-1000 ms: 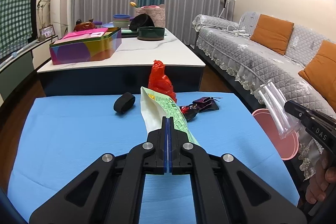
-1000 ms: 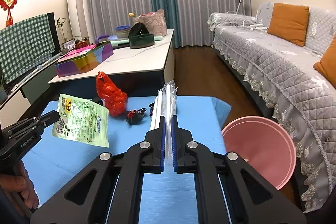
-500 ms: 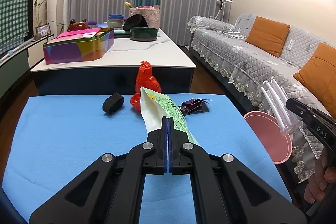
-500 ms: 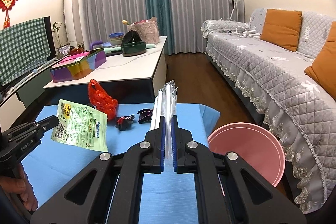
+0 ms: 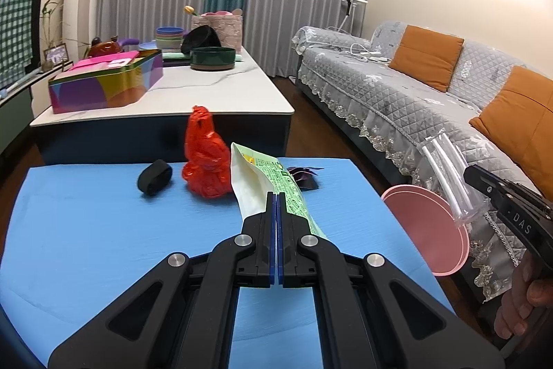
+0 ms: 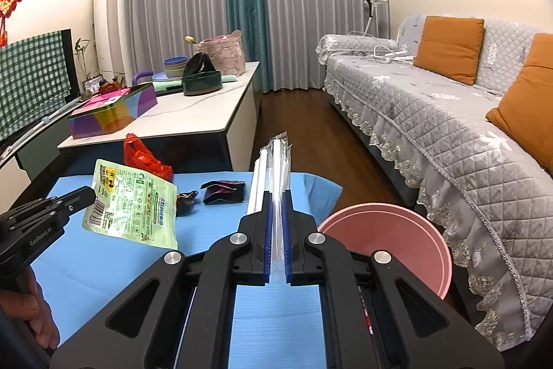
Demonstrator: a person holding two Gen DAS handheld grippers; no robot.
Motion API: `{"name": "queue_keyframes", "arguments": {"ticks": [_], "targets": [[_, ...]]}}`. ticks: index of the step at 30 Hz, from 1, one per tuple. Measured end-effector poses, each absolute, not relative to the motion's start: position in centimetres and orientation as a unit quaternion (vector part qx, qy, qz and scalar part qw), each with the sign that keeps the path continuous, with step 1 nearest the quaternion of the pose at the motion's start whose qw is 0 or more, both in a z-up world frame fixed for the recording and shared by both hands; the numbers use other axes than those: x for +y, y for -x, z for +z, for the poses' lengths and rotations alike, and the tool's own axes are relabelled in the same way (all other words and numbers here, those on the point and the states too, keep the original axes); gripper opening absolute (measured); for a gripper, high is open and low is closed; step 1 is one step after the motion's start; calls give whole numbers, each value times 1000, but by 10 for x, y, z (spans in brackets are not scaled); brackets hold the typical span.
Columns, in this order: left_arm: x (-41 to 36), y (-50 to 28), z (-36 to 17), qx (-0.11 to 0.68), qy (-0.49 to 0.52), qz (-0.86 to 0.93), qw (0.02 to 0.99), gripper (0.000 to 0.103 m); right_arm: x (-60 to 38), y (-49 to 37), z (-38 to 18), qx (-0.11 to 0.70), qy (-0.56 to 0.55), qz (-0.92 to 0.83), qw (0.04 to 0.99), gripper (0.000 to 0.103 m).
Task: Collect trash
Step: 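Carry the packet and straws over the pink bin and open both tools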
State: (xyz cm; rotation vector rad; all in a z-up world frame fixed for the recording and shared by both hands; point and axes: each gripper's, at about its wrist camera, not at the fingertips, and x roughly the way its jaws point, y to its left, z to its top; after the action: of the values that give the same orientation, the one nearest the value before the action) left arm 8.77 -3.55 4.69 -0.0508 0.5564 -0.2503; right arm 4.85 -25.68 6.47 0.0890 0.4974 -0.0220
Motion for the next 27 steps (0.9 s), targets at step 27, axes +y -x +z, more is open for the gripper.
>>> {"name": "queue_keyframes", "arguments": {"ticks": [27], "targets": [[-118, -106, 33, 281, 23, -186, 941, 0, -331, -42, 53, 248, -59, -83, 963, 6]]}}
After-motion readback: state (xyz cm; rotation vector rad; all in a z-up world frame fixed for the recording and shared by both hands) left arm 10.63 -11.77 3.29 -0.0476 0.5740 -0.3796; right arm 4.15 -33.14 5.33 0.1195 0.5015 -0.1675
